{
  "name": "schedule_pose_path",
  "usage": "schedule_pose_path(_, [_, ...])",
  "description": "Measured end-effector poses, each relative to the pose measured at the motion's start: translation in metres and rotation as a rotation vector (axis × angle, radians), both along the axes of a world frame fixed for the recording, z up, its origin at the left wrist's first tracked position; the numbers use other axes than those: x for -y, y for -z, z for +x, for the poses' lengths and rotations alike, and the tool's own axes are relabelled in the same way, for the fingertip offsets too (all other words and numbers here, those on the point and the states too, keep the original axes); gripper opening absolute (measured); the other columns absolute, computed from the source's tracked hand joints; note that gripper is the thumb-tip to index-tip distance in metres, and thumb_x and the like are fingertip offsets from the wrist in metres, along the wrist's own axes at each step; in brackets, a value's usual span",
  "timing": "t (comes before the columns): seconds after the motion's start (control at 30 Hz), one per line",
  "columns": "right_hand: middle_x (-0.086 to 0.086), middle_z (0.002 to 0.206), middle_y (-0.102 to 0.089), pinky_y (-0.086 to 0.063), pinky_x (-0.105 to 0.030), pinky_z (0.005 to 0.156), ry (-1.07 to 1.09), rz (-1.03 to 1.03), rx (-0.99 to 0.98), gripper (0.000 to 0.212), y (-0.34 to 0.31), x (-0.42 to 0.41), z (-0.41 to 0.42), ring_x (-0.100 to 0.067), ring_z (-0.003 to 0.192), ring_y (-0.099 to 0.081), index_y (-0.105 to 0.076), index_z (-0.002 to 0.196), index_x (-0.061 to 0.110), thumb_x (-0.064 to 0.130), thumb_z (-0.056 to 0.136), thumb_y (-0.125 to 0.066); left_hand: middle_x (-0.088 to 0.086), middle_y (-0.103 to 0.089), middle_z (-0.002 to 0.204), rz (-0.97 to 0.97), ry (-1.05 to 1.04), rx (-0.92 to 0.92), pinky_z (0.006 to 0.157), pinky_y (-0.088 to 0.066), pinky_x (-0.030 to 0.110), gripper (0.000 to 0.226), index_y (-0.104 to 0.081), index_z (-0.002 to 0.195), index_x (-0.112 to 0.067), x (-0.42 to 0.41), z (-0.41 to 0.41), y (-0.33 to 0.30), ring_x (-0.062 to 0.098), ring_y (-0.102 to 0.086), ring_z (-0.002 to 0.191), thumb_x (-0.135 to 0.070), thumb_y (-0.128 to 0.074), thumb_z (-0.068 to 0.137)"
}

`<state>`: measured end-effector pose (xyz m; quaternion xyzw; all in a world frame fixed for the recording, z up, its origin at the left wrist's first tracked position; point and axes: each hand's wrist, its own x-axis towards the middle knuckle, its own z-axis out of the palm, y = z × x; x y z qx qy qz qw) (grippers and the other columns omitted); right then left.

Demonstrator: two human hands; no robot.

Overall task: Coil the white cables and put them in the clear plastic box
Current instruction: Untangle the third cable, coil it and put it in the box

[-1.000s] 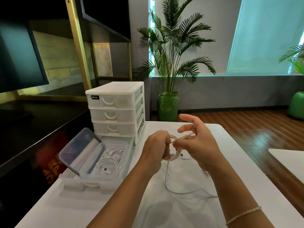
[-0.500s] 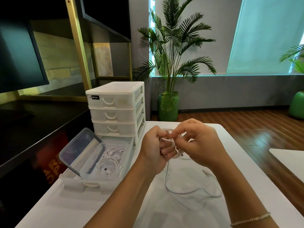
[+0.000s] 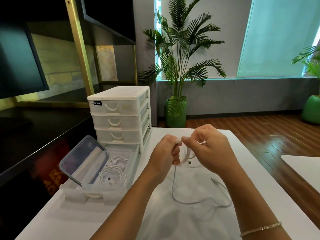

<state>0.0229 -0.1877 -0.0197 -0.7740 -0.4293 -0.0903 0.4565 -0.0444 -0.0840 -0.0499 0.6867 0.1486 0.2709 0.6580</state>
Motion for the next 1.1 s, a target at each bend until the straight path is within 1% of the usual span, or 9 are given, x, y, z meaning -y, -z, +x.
schedule_pose_path(0.1, [0.003, 0.071, -0.058, -0.046, -0.027, 0.066, -0.018, 0.054, -0.127, 0.029, -0.002, -0.001, -0.001, -0.012, 0.070, -0.055, -0.048, 0.067, 0.023, 0.037, 0.092, -0.047, -0.006, -0.040, 0.060, 0.208, -0.044, -0.098, 0.058, -0.036, 0.021, 0.030, -0.046, 0.082, -0.017, -0.002, 0.001, 0.006, 0.011, -0.037, 0.057, -0.028, -0.027, 0.101])
schedule_pose_path(0.17, [0.004, 0.064, -0.058, -0.047, -0.024, 0.063, -0.033, 0.093, -0.194, 0.025, -0.001, -0.002, 0.001, -0.010, 0.063, -0.055, -0.048, 0.073, 0.022, 0.035, 0.094, -0.042, -0.007, -0.042, 0.066, 0.320, -0.064, -0.130, 0.061, -0.036, 0.020, 0.028, -0.046, 0.088, -0.015, -0.003, 0.001, 0.009, 0.011, -0.040, 0.061, -0.031, -0.026, 0.101])
schedule_pose_path(0.3, [0.002, 0.066, -0.055, -0.043, -0.018, 0.056, -0.002, 0.146, -0.232, 0.021, 0.002, -0.004, 0.007, -0.009, 0.061, -0.056, -0.049, 0.081, 0.019, 0.032, 0.095, -0.040, -0.012, -0.046, 0.073, 0.566, -0.089, -0.162, 0.058, -0.036, 0.011, 0.022, -0.044, 0.092, -0.016, -0.002, -0.002, 0.009, 0.008, -0.046, 0.065, -0.031, -0.029, 0.100])
schedule_pose_path(0.47, [-0.002, 0.064, -0.055, -0.052, -0.023, 0.058, -0.011, 0.195, -0.258, 0.019, 0.005, -0.007, 0.005, -0.007, 0.051, -0.060, -0.049, 0.083, 0.018, 0.031, 0.094, -0.042, -0.012, -0.045, 0.071, 0.720, -0.106, -0.136, 0.054, -0.036, 0.003, 0.009, -0.043, 0.091, -0.017, -0.007, -0.005, 0.009, 0.009, -0.044, 0.061, -0.021, -0.039, 0.098])
schedule_pose_path(0.6, [-0.006, 0.062, -0.050, -0.055, -0.032, 0.054, -0.048, 0.241, -0.336, 0.018, 0.008, -0.010, 0.002, -0.005, 0.044, -0.058, -0.048, 0.080, 0.025, 0.030, 0.096, -0.041, -0.014, -0.044, 0.068, 0.799, -0.162, -0.135, 0.054, -0.037, 0.003, 0.012, -0.042, 0.091, -0.019, -0.011, -0.006, 0.009, 0.008, -0.045, 0.059, -0.029, -0.041, 0.097])
schedule_pose_path(0.7, [-0.004, 0.062, -0.049, -0.049, -0.025, 0.046, -0.036, 0.260, -0.384, 0.019, 0.010, -0.012, 0.002, -0.011, 0.044, -0.050, -0.048, 0.081, 0.025, 0.031, 0.097, -0.039, -0.016, -0.042, 0.067, 0.841, -0.190, -0.133, 0.053, -0.036, 0.003, 0.011, -0.040, 0.092, -0.021, -0.013, -0.006, 0.008, 0.007, -0.045, 0.058, -0.031, -0.040, 0.097])
schedule_pose_path(0.87, [-0.001, 0.061, -0.045, -0.032, -0.010, 0.035, -0.002, 0.297, -0.425, 0.021, 0.012, -0.013, 0.005, -0.010, 0.049, -0.037, -0.049, 0.081, 0.021, 0.032, 0.096, -0.039, -0.017, -0.045, 0.067, 0.832, -0.146, -0.085, 0.055, -0.036, 0.000, 0.006, -0.045, 0.093, -0.023, -0.015, -0.010, 0.008, 0.006, -0.046, 0.059, -0.020, -0.043, 0.097])
schedule_pose_path(1.03, [-0.001, 0.063, -0.049, -0.033, -0.016, 0.038, 0.010, 0.283, -0.490, 0.022, 0.012, -0.014, 0.006, -0.010, 0.049, -0.038, -0.051, 0.083, 0.021, 0.034, 0.097, -0.039, -0.015, -0.052, 0.067, 0.680, -0.113, 0.052, 0.058, -0.040, 0.004, 0.018, -0.054, 0.079, -0.026, -0.014, -0.012, 0.004, -0.005, -0.051, 0.065, -0.010, -0.056, 0.089])
schedule_pose_path(1.1, [-0.001, 0.067, -0.056, -0.036, -0.020, 0.040, 0.021, 0.255, -0.524, 0.024, 0.014, -0.015, 0.006, -0.011, 0.050, -0.041, -0.051, 0.084, 0.021, 0.036, 0.097, -0.038, -0.016, -0.055, 0.071, 0.602, -0.101, 0.086, 0.060, -0.042, 0.005, 0.022, -0.056, 0.077, -0.030, -0.010, -0.011, 0.002, 0.000, -0.054, 0.068, -0.011, -0.059, 0.088])
